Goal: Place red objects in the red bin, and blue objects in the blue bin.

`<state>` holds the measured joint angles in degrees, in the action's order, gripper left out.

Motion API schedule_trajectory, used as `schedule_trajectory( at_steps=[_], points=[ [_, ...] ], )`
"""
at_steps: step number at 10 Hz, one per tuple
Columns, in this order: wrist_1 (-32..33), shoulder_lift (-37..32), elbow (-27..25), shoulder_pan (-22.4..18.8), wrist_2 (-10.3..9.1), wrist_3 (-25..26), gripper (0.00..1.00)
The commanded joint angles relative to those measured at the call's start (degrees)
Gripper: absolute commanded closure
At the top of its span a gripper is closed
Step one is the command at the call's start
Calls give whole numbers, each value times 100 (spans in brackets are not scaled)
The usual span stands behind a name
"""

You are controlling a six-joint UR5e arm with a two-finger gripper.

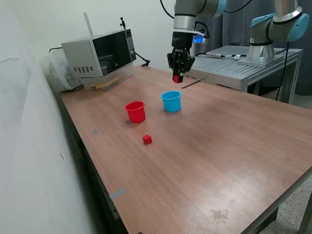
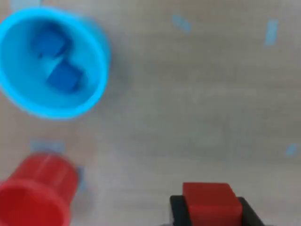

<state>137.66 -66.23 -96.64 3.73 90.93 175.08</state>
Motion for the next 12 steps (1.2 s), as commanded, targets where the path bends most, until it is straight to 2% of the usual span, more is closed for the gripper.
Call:
schedule_trajectory(
  at_steps=[1, 3, 6, 7, 12],
  points=[
    [-20, 285, 864, 259, 12, 17, 100],
    [-2, 741, 1295, 435, 126, 61, 100],
    [15, 1243, 1849, 610, 170, 61, 100],
    [24, 1366, 1929, 646, 223, 61, 100],
    [86, 1719, 1877, 927, 232, 53, 100]
  ],
)
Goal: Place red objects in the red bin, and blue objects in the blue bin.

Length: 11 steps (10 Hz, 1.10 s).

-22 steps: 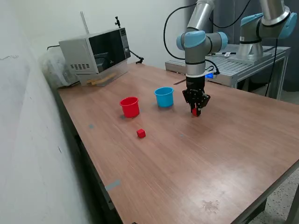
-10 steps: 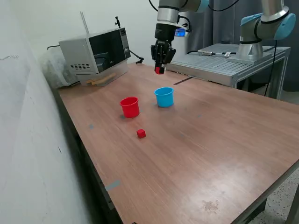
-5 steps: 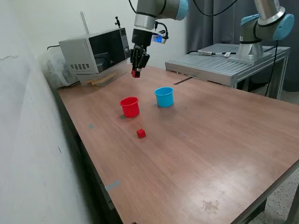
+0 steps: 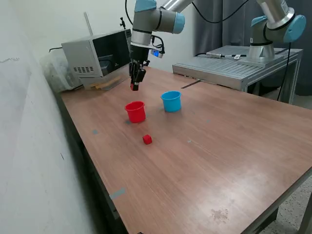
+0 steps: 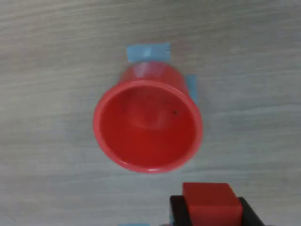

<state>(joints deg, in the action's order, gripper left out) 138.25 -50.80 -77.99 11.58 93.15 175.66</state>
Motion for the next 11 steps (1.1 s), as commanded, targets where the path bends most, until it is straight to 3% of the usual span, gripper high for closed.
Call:
schedule_trajectory(
  at_steps=[1, 11],
  points=[
    [35, 237, 38, 143, 11, -5, 100],
    [220, 334, 38, 327, 2, -5, 100]
  ],
)
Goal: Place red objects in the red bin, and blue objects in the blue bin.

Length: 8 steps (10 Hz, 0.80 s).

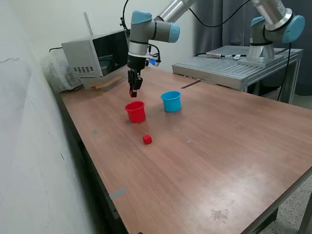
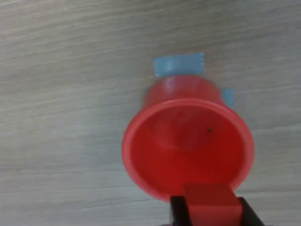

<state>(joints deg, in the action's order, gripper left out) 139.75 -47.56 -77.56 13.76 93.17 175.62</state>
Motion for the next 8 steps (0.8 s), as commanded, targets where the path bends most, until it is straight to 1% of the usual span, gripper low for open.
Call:
schedule_trajectory(
  at_steps=[1, 8],
  points=[
    [70, 10, -4, 109, -9, -2, 100],
    [105, 10, -31, 109, -27, 7, 100]
  ],
)
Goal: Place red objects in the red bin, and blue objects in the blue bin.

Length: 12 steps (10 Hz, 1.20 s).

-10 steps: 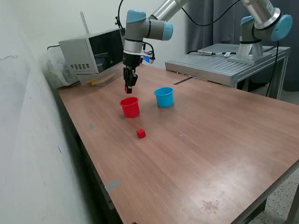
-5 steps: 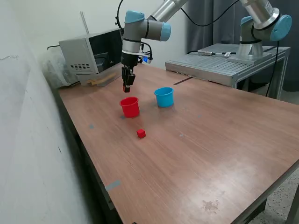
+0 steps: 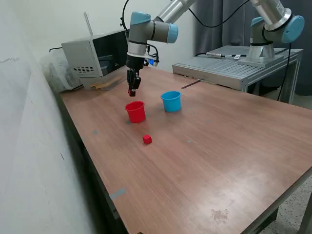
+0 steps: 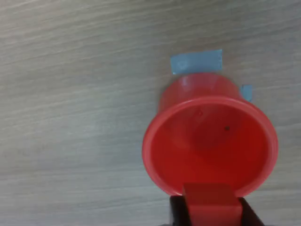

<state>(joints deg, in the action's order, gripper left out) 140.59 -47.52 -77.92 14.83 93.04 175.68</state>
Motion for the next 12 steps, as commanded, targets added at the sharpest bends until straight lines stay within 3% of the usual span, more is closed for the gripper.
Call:
schedule_trajectory(
  at_steps=[1, 2, 9, 10, 12],
  points=[
    [48, -2, 5, 3, -22, 1, 100],
    [74, -2, 5, 3, -31, 1, 0],
    [66, -55, -4, -6, 21, -60, 0],
    [65, -316, -317, -15, 30, -61, 0],
    [161, -1490, -1300, -67, -22, -148, 0]
  ],
)
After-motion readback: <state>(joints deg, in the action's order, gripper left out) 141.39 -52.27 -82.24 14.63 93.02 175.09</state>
